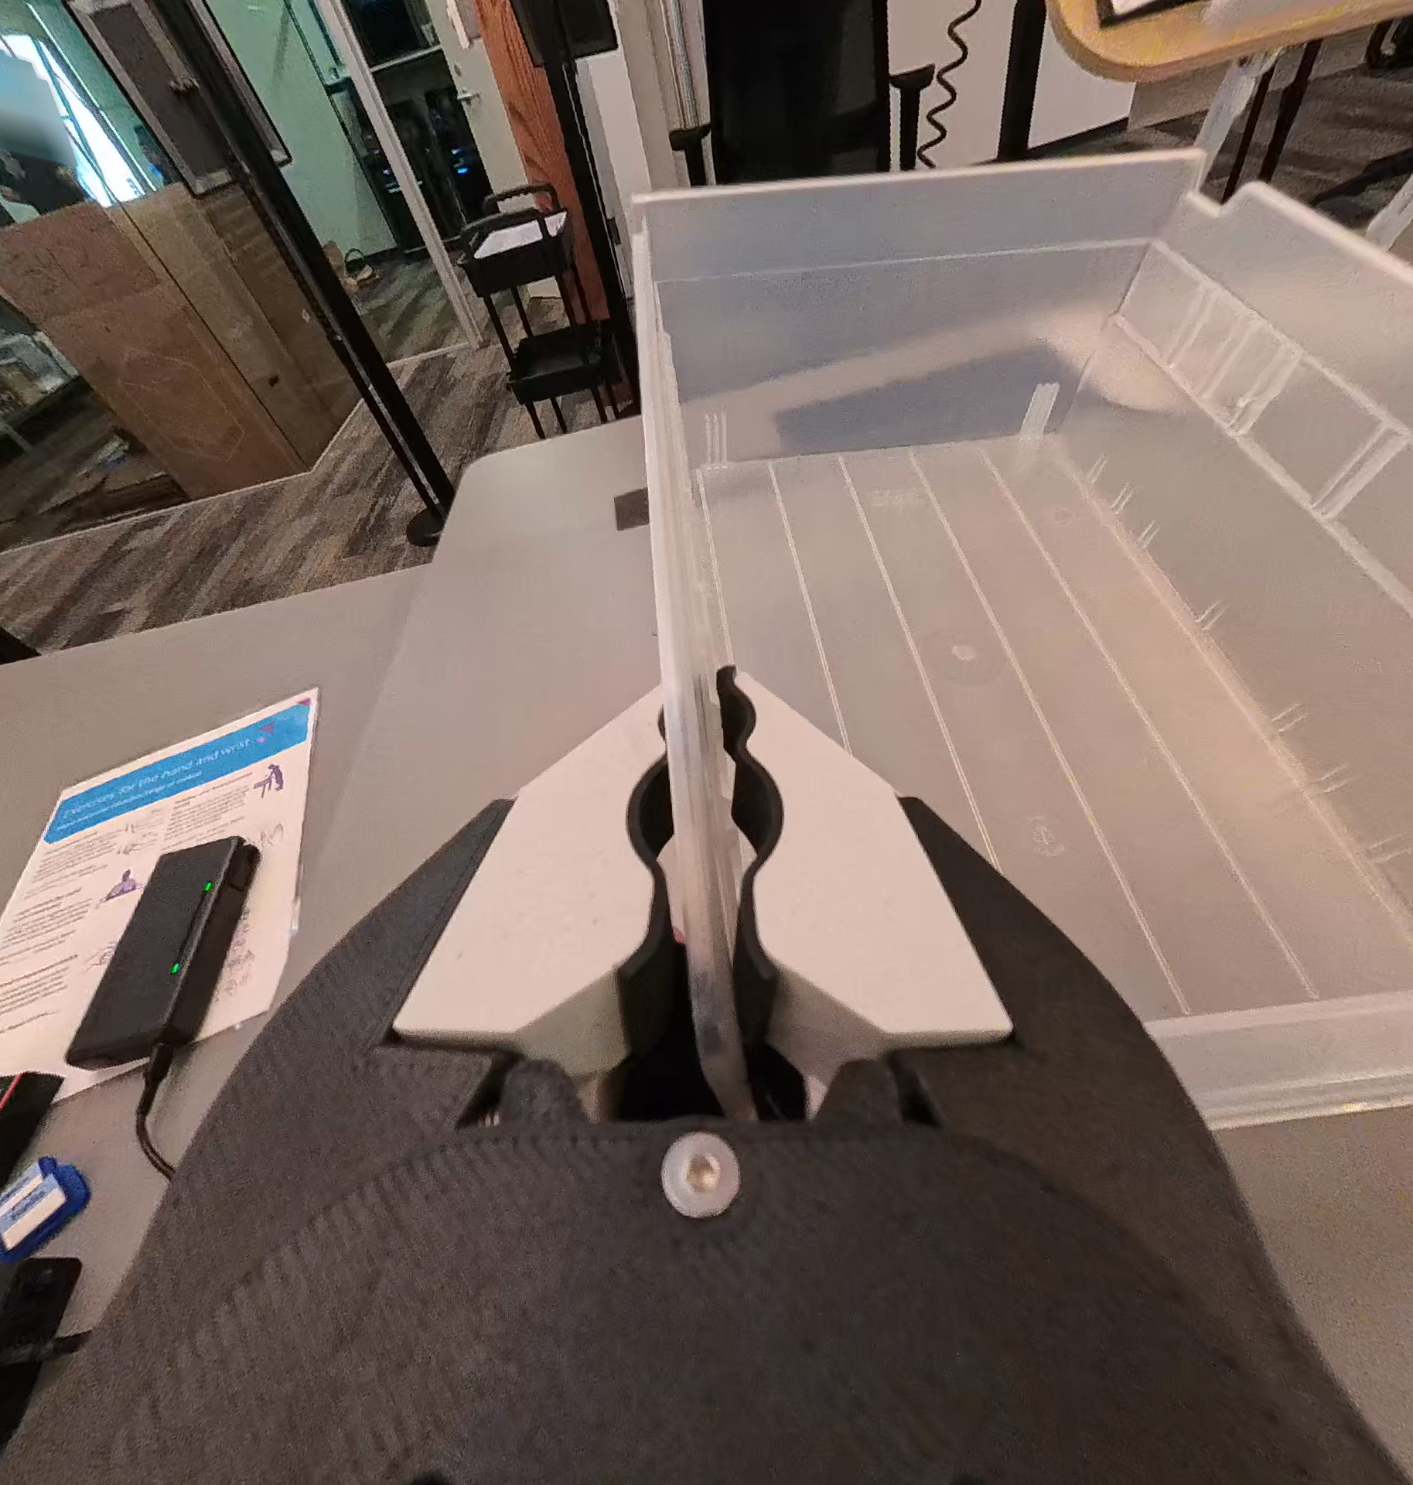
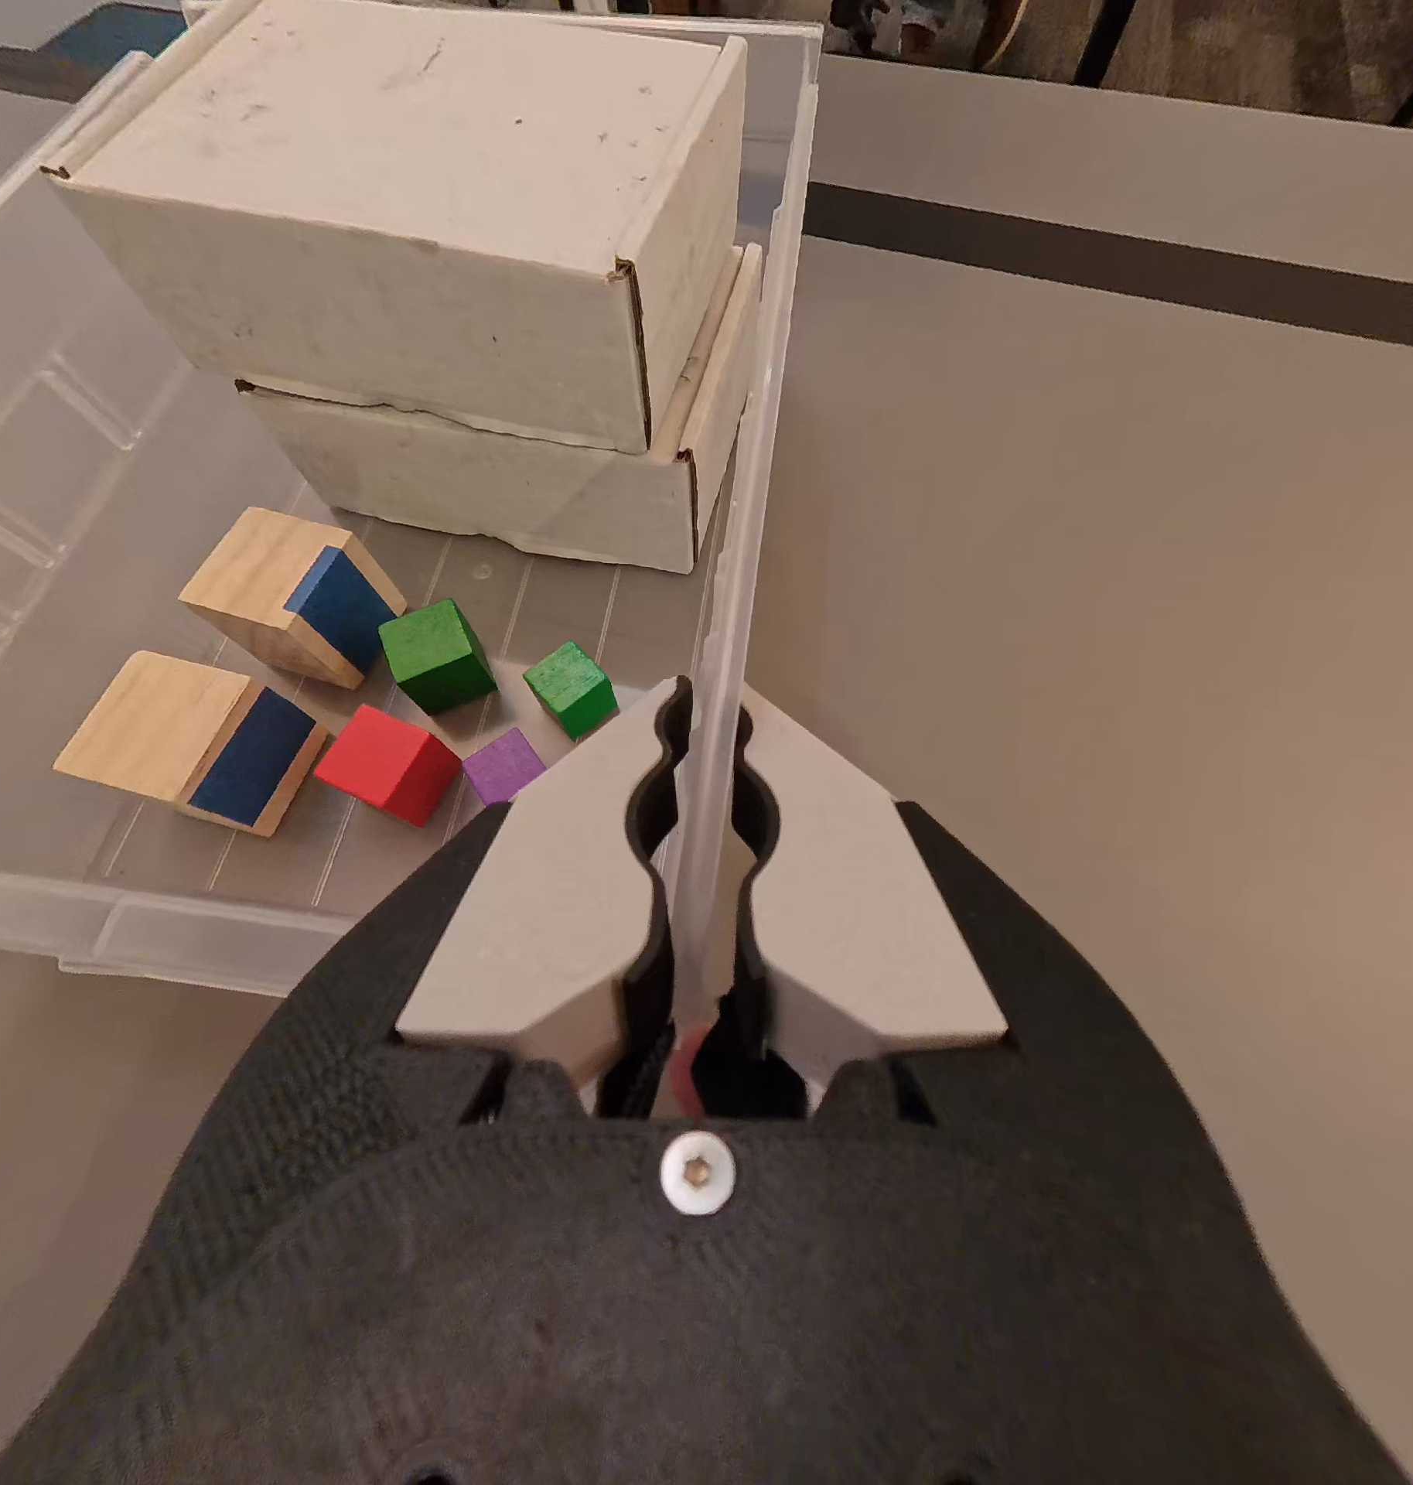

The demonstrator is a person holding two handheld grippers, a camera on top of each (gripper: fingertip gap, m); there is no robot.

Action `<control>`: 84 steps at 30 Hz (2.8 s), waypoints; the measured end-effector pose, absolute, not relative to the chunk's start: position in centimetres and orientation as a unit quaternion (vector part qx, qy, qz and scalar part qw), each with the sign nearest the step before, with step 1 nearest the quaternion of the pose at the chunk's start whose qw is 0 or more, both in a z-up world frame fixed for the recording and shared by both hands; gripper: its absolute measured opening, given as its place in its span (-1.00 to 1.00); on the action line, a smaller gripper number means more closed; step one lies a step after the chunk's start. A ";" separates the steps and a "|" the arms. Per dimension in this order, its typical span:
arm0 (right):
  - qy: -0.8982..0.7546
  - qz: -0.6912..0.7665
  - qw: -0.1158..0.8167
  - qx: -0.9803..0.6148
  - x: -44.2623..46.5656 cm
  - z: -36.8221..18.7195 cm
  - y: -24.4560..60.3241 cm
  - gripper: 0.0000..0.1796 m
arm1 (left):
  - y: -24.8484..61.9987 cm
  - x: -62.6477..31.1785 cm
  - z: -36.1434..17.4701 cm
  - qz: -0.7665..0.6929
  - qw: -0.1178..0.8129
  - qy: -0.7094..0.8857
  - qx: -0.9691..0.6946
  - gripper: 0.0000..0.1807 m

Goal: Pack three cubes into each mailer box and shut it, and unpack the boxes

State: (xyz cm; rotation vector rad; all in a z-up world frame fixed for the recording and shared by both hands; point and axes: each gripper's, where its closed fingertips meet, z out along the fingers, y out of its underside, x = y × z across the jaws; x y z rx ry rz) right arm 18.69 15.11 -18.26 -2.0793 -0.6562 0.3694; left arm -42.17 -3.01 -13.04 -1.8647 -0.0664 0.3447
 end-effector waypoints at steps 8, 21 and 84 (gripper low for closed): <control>-0.273 0.169 0.471 -0.822 12.6 -17.8 13.7 -0.86 | -4.6 -43.9 -9.3 0.153 0.607 -0.035 -0.779 -0.96; -0.307 0.219 0.489 -0.786 -2.7 -17.4 10.2 -0.69 | -8.7 -48.8 -4.5 0.159 0.644 -0.097 -0.742 -0.96; -0.170 0.278 0.599 -0.731 15.3 -10.8 -0.7 -0.53 | 10.3 -4.4 -11.0 -0.030 0.611 0.162 -0.774 -0.96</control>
